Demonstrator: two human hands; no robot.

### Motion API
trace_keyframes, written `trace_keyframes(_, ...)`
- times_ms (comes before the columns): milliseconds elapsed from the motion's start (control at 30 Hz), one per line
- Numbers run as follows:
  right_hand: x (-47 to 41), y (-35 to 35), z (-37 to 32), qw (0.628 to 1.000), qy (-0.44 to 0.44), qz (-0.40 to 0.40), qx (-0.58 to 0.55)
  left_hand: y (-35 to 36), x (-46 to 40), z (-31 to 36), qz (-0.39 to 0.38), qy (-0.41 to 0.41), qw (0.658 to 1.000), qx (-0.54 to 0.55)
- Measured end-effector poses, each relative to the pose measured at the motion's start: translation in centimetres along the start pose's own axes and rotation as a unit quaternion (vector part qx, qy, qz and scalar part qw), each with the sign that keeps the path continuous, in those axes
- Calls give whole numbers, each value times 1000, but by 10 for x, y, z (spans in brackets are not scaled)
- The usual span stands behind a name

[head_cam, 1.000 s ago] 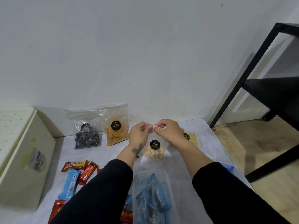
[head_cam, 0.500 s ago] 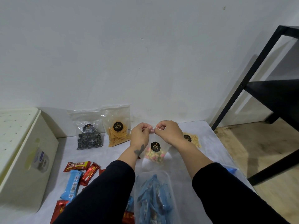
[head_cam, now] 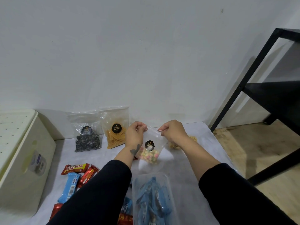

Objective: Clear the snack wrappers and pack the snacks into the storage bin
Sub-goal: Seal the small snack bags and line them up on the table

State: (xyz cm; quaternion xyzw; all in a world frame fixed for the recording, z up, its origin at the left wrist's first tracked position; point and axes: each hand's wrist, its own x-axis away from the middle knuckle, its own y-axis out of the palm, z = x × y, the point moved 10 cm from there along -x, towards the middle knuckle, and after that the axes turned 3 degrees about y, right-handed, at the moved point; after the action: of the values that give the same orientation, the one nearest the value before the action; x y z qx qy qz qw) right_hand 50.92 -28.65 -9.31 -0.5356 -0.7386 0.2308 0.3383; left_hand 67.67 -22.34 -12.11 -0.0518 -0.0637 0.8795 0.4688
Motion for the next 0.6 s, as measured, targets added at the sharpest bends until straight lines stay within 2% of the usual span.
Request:
trace_keyframes(133,2,-3,6,999,19,12,-25,1,-2,5,13,4,1000,-19)
trace_keyframes(267,7,-4,5,997,20,17,-79,-8,5,7,78,-14,995,-61)
trace_keyframes(333,10,-3,2,995,13,8,-102,8,5,0,20,-41,996,-73)
trace_keyframes(400,12,2,-4,994,2,-10,-109,20,7,-6,-25,-66,997,-29)
trace_keyframes(500,15,5,-4,991,3,-22,-132,20,8,-7,-22,-90,995,34)
trace_keyframes(600,12,4,-2,993,6,-1,-116,20,12,-7,-32,-98,993,54)
